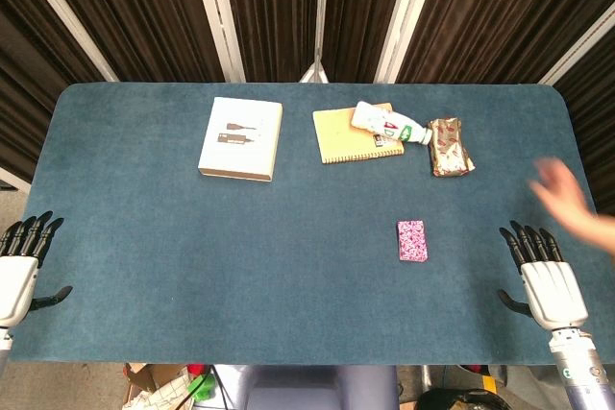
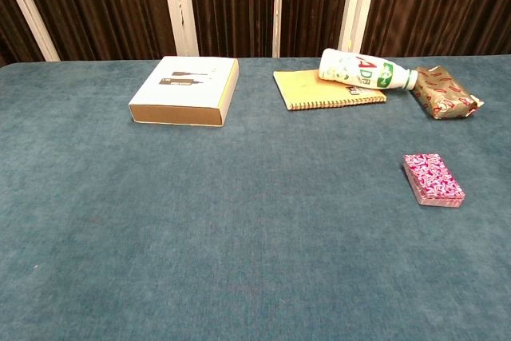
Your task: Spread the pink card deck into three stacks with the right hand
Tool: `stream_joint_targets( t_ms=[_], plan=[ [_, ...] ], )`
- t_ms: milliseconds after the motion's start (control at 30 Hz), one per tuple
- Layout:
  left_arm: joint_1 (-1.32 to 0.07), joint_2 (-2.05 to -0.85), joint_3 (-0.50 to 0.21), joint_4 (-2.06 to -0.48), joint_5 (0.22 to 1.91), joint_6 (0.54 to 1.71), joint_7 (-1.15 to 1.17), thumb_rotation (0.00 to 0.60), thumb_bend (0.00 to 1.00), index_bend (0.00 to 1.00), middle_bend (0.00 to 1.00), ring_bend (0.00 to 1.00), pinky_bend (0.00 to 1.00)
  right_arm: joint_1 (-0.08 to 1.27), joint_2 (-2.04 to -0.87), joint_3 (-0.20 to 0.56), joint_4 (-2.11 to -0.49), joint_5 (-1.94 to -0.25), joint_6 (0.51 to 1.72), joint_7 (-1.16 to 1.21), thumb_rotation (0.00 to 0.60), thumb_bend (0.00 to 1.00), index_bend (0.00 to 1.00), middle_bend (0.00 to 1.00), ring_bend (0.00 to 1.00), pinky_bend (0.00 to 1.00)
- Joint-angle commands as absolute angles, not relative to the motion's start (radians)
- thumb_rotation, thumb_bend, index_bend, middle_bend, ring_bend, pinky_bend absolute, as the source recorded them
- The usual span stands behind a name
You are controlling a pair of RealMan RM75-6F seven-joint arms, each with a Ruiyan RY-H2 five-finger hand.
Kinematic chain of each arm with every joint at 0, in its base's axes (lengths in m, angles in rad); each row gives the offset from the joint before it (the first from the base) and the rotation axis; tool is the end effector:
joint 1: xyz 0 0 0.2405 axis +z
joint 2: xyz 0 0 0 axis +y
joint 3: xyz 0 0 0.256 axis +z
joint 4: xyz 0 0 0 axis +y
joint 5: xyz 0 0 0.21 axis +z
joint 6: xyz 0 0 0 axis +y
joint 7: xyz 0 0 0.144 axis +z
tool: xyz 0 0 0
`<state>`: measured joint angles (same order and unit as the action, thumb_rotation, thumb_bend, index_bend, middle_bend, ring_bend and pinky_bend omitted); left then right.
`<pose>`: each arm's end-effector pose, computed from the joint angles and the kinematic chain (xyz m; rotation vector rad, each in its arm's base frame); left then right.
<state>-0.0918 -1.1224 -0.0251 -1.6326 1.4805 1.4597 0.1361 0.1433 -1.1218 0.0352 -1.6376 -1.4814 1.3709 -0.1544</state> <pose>-0.3113 0.1774 0.1503 -1.4402 -0.8575 -0.7873 -0.3045 -0.1944 0.1395 1.5234 -0.8666 0.7697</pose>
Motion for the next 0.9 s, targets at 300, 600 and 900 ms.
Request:
stream_joint_targets(
  t_ms=[300,600,900],
  plan=[
    [-0.091,-1.122,-0.025,-1.633,1.483,1.463,0.134,0.6,0.02,0.0,0.0,0.0,0.0,0.144,-1.121,0.033,-1.641,-1.488,1.371,-0.152,0.6,0.24,0.0,0.0,0.0,0.0],
    [-0.093,-1.122,-0.028,-1.627,1.484,1.462,0.12,0.6,0.02,0.0,0.0,0.0,0.0,0.188,-1.11,0.036,-1.698,-1.492,1.302,-0.139,0.6,0.24,0.0,0.0,0.0,0.0],
    [-0.1,-1.126,-0.032,-1.621,1.495,1.463,0.115,0.6,0.02,0.0,0.0,0.0,0.0,0.32,-1.151,0.097,-1.801,-1.348,1.103,-0.254,0.6,0.24,0.0,0.0,0.0,0.0]
  ],
)
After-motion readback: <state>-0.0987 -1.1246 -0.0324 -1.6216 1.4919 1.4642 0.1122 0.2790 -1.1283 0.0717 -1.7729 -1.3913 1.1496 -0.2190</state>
